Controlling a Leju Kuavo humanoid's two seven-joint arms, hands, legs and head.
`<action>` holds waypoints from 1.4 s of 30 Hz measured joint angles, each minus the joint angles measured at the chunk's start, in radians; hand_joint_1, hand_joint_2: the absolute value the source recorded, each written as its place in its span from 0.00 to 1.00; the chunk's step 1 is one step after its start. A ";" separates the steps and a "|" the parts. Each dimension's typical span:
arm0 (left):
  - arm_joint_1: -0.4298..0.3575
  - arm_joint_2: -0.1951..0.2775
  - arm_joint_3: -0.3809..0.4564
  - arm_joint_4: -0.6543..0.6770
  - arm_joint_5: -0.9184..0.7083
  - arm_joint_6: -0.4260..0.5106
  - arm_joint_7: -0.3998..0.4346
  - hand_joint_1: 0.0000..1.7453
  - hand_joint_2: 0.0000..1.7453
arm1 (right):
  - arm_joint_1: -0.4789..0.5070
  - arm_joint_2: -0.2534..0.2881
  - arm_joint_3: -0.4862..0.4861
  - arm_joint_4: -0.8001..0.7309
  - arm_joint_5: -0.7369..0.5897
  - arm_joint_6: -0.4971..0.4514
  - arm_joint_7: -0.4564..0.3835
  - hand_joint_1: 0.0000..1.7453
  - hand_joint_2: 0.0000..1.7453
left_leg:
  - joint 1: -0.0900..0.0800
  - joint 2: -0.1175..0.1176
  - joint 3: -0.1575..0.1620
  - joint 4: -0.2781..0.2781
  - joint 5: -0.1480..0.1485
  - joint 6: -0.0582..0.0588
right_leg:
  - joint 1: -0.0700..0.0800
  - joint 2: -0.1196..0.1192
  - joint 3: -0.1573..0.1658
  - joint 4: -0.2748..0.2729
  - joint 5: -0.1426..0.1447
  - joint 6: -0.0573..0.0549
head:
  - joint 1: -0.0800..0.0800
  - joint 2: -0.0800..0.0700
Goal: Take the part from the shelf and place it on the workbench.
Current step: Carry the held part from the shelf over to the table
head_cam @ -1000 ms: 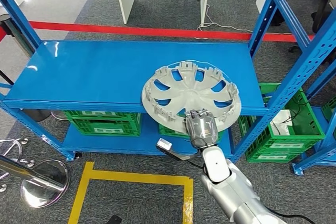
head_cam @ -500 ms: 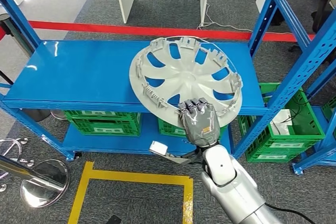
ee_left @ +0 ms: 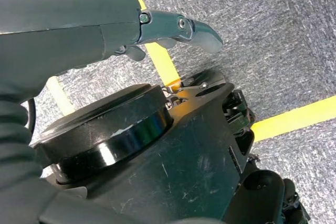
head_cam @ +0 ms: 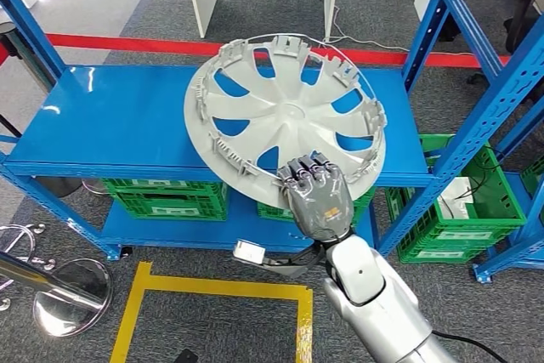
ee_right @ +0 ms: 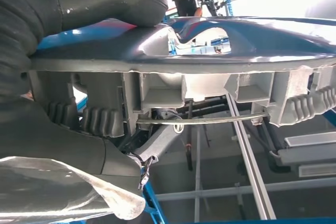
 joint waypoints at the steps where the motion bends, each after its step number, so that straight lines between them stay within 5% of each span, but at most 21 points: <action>1: 0.000 0.000 -0.001 0.000 0.001 0.001 0.000 0.00 0.00 | 0.000 -0.001 0.003 -0.001 0.000 0.000 -0.001 1.00 1.00 | 0.000 0.000 0.000 0.000 0.000 0.000 | 0.000 0.000 0.000 0.000 0.000 0.000 | 0.000 0.000; 13: -0.005 0.002 -0.026 0.000 -0.001 0.015 -0.005 0.00 0.00 | -0.024 -0.027 0.055 -0.024 0.000 0.000 0.034 1.00 1.00 | -0.001 0.000 -0.001 0.003 -0.001 0.001 | -0.002 0.000 0.000 -0.001 0.001 0.002 | 0.000 0.000; 18: -0.009 0.005 -0.031 -0.001 0.002 0.015 -0.005 0.00 0.00 | -0.035 -0.035 0.066 -0.042 0.000 0.000 0.037 1.00 1.00 | -0.001 0.004 0.001 -0.008 0.014 0.019 | -0.004 0.001 -0.002 -0.009 0.008 0.018 | -0.002 0.000; 20: -0.012 0.005 -0.034 -0.001 0.003 0.013 -0.005 0.00 0.00 | -0.044 -0.039 0.070 -0.048 0.000 0.000 0.038 1.00 1.00 | 0.006 0.012 0.008 -0.033 0.030 0.030 | 0.000 -0.009 -0.028 0.033 -0.025 0.022 | 0.001 0.000; 22: -0.013 0.005 -0.038 -0.002 0.003 0.012 -0.005 0.00 0.00 | -0.053 -0.045 0.075 -0.050 0.000 0.000 0.038 1.00 1.00 | 0.010 0.019 0.006 -0.039 0.035 0.034 | -0.001 -0.020 -0.087 0.151 -0.082 0.027 | 0.004 0.000; 24: -0.013 0.005 -0.042 -0.002 0.003 0.012 -0.005 0.00 0.00 | -0.055 -0.052 0.080 -0.050 0.000 0.000 0.038 1.00 1.00 | 0.012 0.024 0.000 -0.032 0.034 0.033 | -0.005 -0.023 -0.138 0.252 -0.102 0.036 | 0.004 0.000; 26: -0.014 0.005 -0.045 -0.002 0.003 0.012 -0.005 0.00 0.00 | -0.054 -0.057 0.083 -0.050 0.000 0.000 0.038 1.00 1.00 | 0.016 0.024 -0.004 -0.022 0.029 0.025 | -0.011 -0.024 -0.127 0.218 -0.049 0.044 | 0.004 0.000; 28: -0.015 0.006 -0.047 -0.002 0.003 0.012 -0.005 0.00 0.00 | -0.056 -0.059 0.087 -0.050 0.000 0.000 0.038 1.00 1.00 | 0.022 0.022 -0.012 -0.005 0.019 0.010 | -0.015 -0.019 -0.069 0.103 0.010 0.051 | 0.006 0.000; 30: -0.017 0.007 -0.048 -0.002 0.003 0.012 -0.005 0.00 0.00 | -0.059 -0.061 0.090 -0.052 0.000 0.000 0.038 1.00 1.00 | 0.021 0.019 -0.027 0.014 0.014 -0.004 | -0.014 -0.007 -0.039 0.044 0.019 0.045 | 0.008 0.000; 34: -0.018 0.008 -0.049 -0.002 0.004 0.012 -0.004 0.00 0.00 | -0.061 -0.063 0.093 -0.054 0.000 0.000 0.038 1.00 1.00 | 0.022 0.032 -0.055 0.040 0.005 -0.024 | -0.011 -0.012 -0.055 0.043 0.016 0.007 | 0.003 0.000; 37: -0.021 0.008 -0.049 -0.002 0.004 0.011 -0.004 0.00 0.00 | -0.064 -0.065 0.093 -0.055 0.000 0.000 0.042 1.00 1.00 | 0.021 0.074 -0.110 0.186 -0.094 -0.032 | -0.006 -0.032 -0.070 0.041 0.028 -0.016 | -0.004 0.000; 39: -0.021 0.008 -0.050 -0.002 0.004 0.009 -0.004 0.00 0.00 | -0.065 -0.068 0.094 -0.056 0.000 0.000 0.043 1.00 1.00 | 0.021 0.079 -0.145 0.299 -0.145 -0.031 | 0.000 -0.044 -0.081 0.041 0.036 -0.024 | -0.004 0.000; 40: -0.022 0.008 -0.050 -0.002 0.004 0.008 -0.004 0.00 0.00 | -0.066 -0.069 0.094 -0.056 0.000 0.000 0.044 1.00 1.00 | 0.020 0.079 -0.141 0.311 -0.142 -0.028 | 0.003 -0.048 -0.086 0.041 0.040 -0.026 | -0.004 0.000; 42: -0.024 0.009 -0.050 -0.002 0.004 0.004 -0.004 0.00 0.00 | -0.067 -0.070 0.096 -0.057 0.000 0.000 0.046 1.00 1.00 | 0.016 0.079 -0.084 0.226 -0.090 -0.014 | 0.009 -0.055 -0.094 0.041 0.048 -0.027 | -0.004 0.000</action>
